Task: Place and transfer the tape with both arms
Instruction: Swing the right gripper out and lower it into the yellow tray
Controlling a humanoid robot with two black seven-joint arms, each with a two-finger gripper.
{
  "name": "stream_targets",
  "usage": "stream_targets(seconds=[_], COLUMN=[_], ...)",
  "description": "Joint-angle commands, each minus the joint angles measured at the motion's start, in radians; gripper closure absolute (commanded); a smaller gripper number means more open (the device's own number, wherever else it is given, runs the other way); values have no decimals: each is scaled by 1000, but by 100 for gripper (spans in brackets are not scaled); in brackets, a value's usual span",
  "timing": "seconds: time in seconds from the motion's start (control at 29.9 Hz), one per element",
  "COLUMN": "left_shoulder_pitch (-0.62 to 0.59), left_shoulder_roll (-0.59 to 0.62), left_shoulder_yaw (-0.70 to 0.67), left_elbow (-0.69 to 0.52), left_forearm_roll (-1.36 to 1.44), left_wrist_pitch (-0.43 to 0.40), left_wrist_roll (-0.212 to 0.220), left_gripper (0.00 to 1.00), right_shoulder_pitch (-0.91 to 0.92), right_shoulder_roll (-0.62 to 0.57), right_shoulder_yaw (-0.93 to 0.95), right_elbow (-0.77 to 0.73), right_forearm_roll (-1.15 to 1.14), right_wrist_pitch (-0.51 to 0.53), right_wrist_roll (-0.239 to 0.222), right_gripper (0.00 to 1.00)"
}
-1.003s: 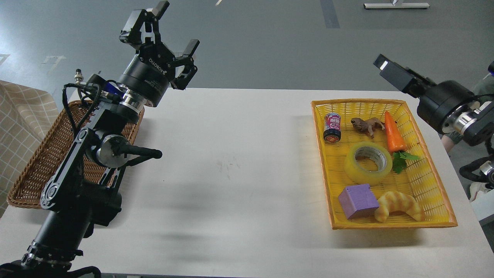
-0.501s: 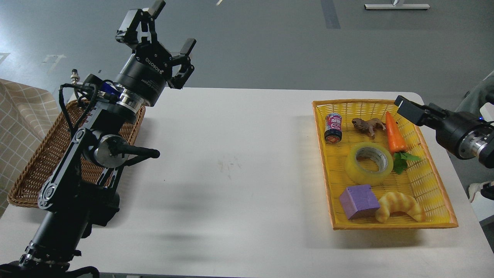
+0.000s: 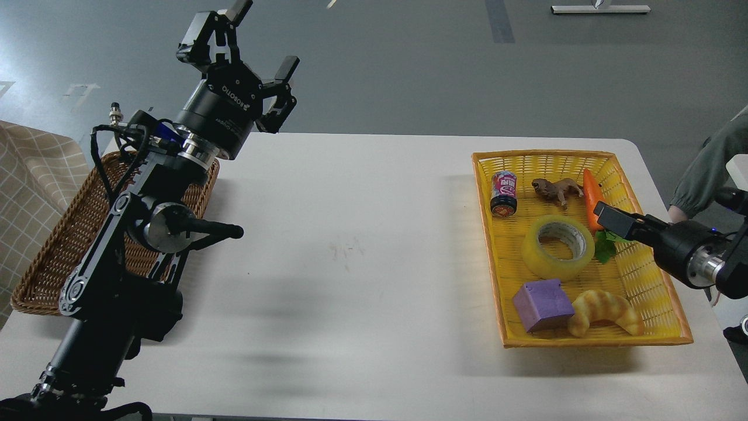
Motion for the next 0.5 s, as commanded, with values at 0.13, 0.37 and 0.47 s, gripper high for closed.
stream_targets(seconds=[0.13,0.37,0.47], left_shoulder_pitch=[4,4,3], left_shoulder_roll=[2,1,1], left_shoulder_yaw=[-3,-3,-1], left_elbow=[-2,0,0], left_forearm_roll=[-2,-2,-3], left_wrist_pitch=[0,0,0], left_wrist_roll=[0,0,0], left_gripper=[2,2,2], right_shoulder_pitch=[3,9,24], right_shoulder_roll=[8,11,13], right_shoulder_yaw=[-25,-75,-106], right_elbow=[-21,-47,-51], right_forearm_roll=[-75,-77,-78], right_wrist_pitch=[6,6,6], right_wrist_roll=[5,11,13], right_gripper=[5,10,11])
